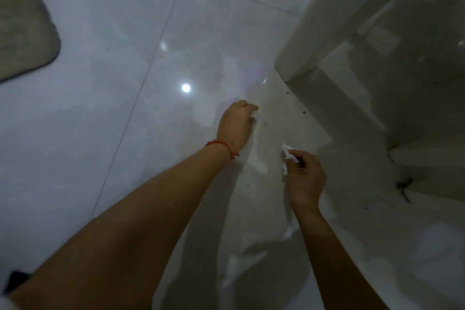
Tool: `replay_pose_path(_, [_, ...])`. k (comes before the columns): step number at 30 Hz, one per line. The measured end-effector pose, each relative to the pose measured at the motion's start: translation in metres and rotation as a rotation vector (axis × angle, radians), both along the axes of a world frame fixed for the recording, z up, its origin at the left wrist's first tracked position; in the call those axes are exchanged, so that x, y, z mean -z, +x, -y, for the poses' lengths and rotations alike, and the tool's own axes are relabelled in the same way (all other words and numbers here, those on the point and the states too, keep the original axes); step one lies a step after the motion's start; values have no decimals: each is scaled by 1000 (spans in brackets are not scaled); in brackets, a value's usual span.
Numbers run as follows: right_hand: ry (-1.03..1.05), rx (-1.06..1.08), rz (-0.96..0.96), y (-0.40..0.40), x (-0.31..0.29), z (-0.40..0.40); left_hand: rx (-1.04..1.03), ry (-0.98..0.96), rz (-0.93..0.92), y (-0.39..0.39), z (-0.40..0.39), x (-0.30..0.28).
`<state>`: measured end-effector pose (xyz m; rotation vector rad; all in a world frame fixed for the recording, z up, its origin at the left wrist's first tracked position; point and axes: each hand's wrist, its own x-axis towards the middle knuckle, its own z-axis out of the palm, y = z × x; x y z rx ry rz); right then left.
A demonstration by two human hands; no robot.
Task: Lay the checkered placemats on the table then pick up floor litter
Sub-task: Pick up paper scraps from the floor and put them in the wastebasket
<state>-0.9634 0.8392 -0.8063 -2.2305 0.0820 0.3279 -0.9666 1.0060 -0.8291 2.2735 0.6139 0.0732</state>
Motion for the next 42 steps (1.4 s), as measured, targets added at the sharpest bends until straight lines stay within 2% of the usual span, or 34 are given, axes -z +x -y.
replay_pose_path(2, [5,-11,-29,-6,-9,-9,-136,-87,-7,-24,2,-10])
replay_pose_path(5, [-30,-73,-22,-18,-30,-22,-277,-120,-18,-58,1,-35])
replay_pose_path(13, [-21,-126,-76,-48,-122,-40,-515,-243,-39,-121,-6,-130])
replay_pose_path(17, [-36,-138,-133,-63,-180,-38,-580,-234,-79,-152,-3,-191])
replay_pose_path(27, [-28,-96,-233,-98,-354,-17,-549,-220,-98,-205,7,-361])
replay_pose_path(35, [57,-146,-232,-115,-491,24,-478,-210,-44,-228,35,-506])
replay_pose_path(42, [45,80,-247,-146,-559,91,-291,-251,-68,-220,68,-591])
